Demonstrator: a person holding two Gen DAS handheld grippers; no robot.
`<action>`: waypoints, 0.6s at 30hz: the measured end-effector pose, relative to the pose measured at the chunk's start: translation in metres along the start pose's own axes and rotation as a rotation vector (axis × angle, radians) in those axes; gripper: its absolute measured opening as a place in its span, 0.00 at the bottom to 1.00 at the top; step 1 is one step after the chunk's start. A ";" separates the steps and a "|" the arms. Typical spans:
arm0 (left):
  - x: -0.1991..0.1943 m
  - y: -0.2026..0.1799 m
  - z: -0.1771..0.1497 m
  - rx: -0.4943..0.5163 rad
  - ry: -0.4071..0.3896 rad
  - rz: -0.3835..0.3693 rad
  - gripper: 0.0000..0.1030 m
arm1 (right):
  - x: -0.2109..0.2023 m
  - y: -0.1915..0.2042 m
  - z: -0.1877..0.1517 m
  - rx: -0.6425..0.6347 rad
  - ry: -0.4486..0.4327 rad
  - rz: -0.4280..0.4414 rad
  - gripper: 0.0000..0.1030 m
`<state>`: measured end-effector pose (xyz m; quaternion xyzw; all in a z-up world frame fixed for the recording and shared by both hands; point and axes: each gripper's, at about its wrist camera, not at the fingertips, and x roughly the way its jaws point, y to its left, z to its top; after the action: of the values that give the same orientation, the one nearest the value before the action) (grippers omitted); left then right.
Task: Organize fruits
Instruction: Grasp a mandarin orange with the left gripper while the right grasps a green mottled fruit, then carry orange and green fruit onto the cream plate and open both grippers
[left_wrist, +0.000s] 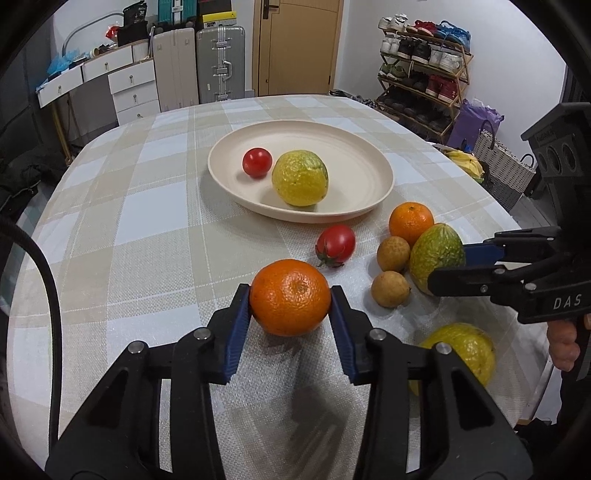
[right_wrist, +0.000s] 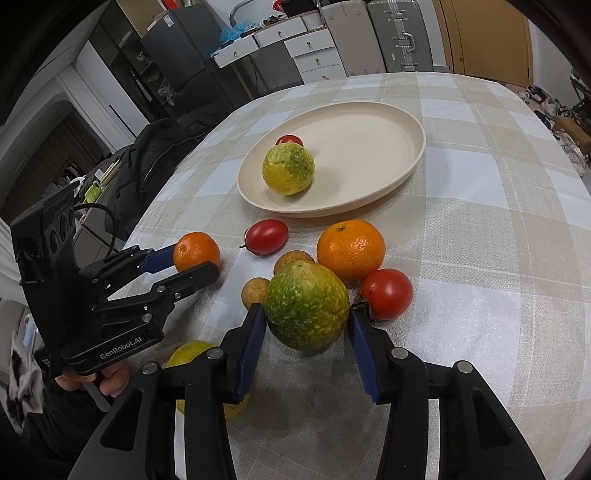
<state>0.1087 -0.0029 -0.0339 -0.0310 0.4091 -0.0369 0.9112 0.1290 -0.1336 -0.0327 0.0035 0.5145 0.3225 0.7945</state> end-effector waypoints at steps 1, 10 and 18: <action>-0.001 0.001 0.001 -0.003 -0.003 0.000 0.38 | -0.001 0.000 0.000 -0.001 -0.004 0.001 0.45; -0.013 0.006 0.004 -0.031 -0.053 -0.008 0.38 | -0.012 -0.001 0.004 0.006 -0.062 0.028 0.45; -0.027 0.008 0.008 -0.047 -0.109 -0.010 0.38 | -0.030 -0.007 0.008 0.034 -0.150 0.061 0.45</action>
<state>0.0971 0.0080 -0.0095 -0.0564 0.3594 -0.0299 0.9310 0.1316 -0.1524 -0.0065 0.0565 0.4588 0.3365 0.8204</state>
